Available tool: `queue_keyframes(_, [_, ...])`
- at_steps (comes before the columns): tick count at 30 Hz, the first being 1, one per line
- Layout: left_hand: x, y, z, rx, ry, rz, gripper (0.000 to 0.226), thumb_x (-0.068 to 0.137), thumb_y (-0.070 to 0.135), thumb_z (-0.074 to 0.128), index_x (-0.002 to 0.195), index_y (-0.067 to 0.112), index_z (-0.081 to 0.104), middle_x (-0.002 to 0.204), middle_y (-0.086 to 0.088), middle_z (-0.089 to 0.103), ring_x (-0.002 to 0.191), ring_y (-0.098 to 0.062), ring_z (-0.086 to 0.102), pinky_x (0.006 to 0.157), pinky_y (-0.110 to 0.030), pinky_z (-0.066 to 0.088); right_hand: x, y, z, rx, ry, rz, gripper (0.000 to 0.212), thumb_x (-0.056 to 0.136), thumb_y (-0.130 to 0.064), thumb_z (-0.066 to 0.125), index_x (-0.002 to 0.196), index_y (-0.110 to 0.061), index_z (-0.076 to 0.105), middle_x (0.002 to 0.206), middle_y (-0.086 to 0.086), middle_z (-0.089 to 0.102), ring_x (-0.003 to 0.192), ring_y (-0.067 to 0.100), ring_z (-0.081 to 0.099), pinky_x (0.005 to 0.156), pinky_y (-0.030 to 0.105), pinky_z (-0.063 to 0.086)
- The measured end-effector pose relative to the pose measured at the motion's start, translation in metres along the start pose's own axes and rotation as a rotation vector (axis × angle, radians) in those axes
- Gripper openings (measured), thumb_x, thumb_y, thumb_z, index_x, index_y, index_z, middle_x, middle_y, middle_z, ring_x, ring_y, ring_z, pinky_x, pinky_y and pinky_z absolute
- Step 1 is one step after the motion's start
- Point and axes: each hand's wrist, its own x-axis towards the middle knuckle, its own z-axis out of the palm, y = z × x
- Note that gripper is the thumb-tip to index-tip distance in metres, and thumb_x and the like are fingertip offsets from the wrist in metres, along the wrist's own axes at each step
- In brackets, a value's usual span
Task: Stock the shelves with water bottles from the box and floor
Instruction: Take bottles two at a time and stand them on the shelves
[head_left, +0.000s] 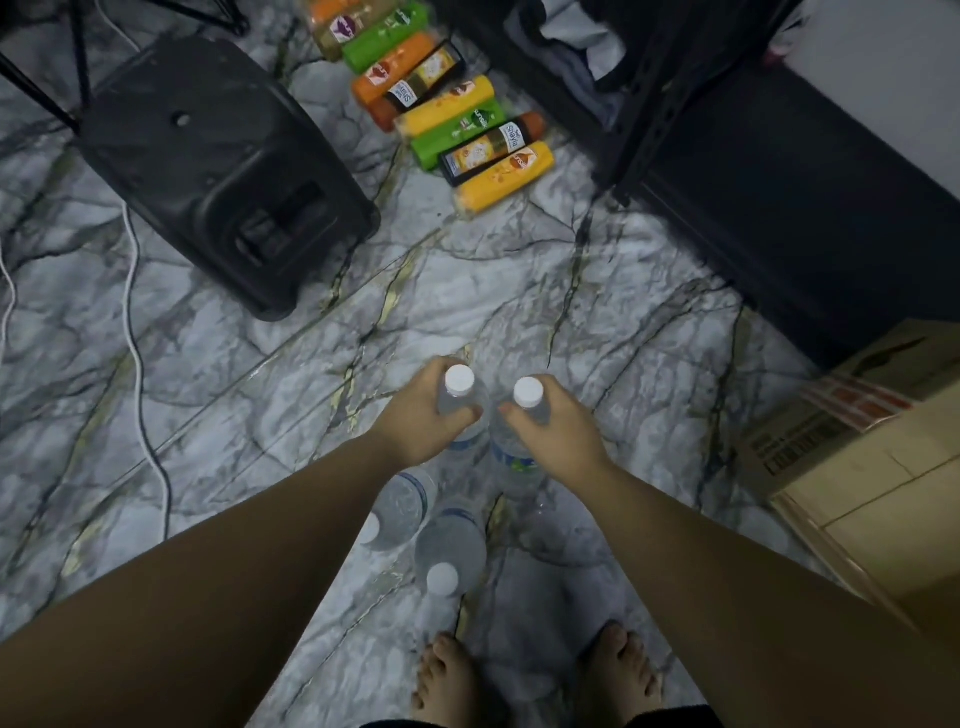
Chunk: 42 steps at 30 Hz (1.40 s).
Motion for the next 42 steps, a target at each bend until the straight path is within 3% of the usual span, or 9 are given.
queue_keyframes(3, [0.015,-0.003,0.004,-0.074,0.041,-0.043,0.036,0.083,0.029,0.076,0.107,0.031,0.048,0.081,0.01,0.062,0.07,-0.016,0.056,0.06,-0.03,0.042,0.015,-0.002,0.004,0.07,0.076,0.033,0.026,0.086,-0.036,0.075,0.094,-0.027,0.052,0.087,-0.005,0.064,0.085,0.022,0.063,0.066,0.034,0.047])
queue_keyframes(7, [0.024,0.0,0.002,-0.059,0.073,-0.014,0.066,0.056,0.065,0.084,0.109,0.031,0.065,0.104,0.011,0.071,0.097,-0.013,0.067,0.083,-0.033,0.054,0.026,-0.003,0.005,0.147,0.077,0.031,0.035,0.075,-0.033,0.088,0.097,-0.025,0.061,0.088,-0.01,0.069,0.086,0.016,0.068,0.08,0.039,0.059])
queue_keyframes(12, [0.006,0.007,0.002,0.067,0.192,-0.009,0.044,0.077,0.037,0.087,0.115,0.026,0.069,0.113,0.002,0.073,0.105,-0.021,0.067,0.085,-0.029,0.05,0.008,-0.008,0.005,0.106,0.16,0.013,0.028,0.081,-0.019,0.084,0.104,-0.007,0.073,0.101,0.008,0.071,0.092,0.025,0.065,0.084,0.041,0.058])
queue_keyframes(17, [-0.041,0.039,-0.024,-0.031,0.299,0.048,0.041,0.076,0.037,0.087,0.111,0.034,0.068,0.112,0.011,0.071,0.099,-0.007,0.064,0.078,-0.014,0.048,-0.03,-0.042,-0.021,0.182,0.26,-0.055,0.024,0.079,-0.013,0.084,0.097,-0.021,0.07,0.107,0.007,0.071,0.097,0.023,0.066,0.086,0.037,0.057])
queue_keyframes(21, [-0.09,0.097,-0.068,-0.044,0.326,0.091,0.042,0.076,0.037,0.087,0.114,0.034,0.07,0.115,0.015,0.071,0.101,0.001,0.061,0.08,0.0,0.04,-0.08,-0.097,-0.075,0.207,0.309,-0.117,0.029,0.077,-0.014,0.085,0.093,-0.03,0.067,0.106,0.002,0.072,0.097,0.018,0.067,0.084,0.028,0.056])
queue_keyframes(27, [-0.176,0.221,-0.154,0.026,0.307,0.232,0.045,0.076,0.045,0.084,0.118,0.036,0.07,0.121,0.014,0.07,0.104,-0.006,0.064,0.089,-0.027,0.054,-0.18,-0.202,-0.181,0.19,0.327,-0.16,0.029,0.078,-0.02,0.087,0.098,-0.031,0.07,0.108,-0.008,0.07,0.092,-0.009,0.063,0.072,-0.001,0.043])
queue_keyframes(33, [-0.26,0.355,-0.216,0.033,0.284,0.358,0.046,0.074,0.048,0.085,0.116,0.035,0.071,0.117,0.015,0.07,0.104,-0.006,0.066,0.087,-0.023,0.053,-0.292,-0.295,-0.276,0.196,0.508,-0.267,0.023,0.078,-0.028,0.091,0.095,-0.026,0.075,0.103,-0.012,0.073,0.095,-0.008,0.065,0.082,0.007,0.048])
queue_keyframes(37, [-0.306,0.421,-0.233,0.038,0.254,0.456,0.034,0.074,0.041,0.085,0.104,0.033,0.072,0.094,0.02,0.069,0.092,-0.006,0.068,0.079,-0.028,0.057,-0.352,-0.328,-0.325,0.268,0.648,-0.266,0.014,0.077,-0.038,0.084,0.086,-0.03,0.076,0.095,-0.012,0.076,0.092,0.004,0.071,0.087,0.032,0.057])
queue_keyframes(42, [-0.334,0.485,-0.235,0.019,0.245,0.536,0.035,0.067,0.049,0.084,0.098,0.039,0.072,0.092,0.019,0.073,0.09,-0.004,0.068,0.081,-0.029,0.058,-0.405,-0.342,-0.383,0.279,0.762,-0.225,0.003,0.082,-0.028,0.081,0.083,-0.025,0.08,0.087,-0.014,0.078,0.088,-0.002,0.071,0.083,0.022,0.053])
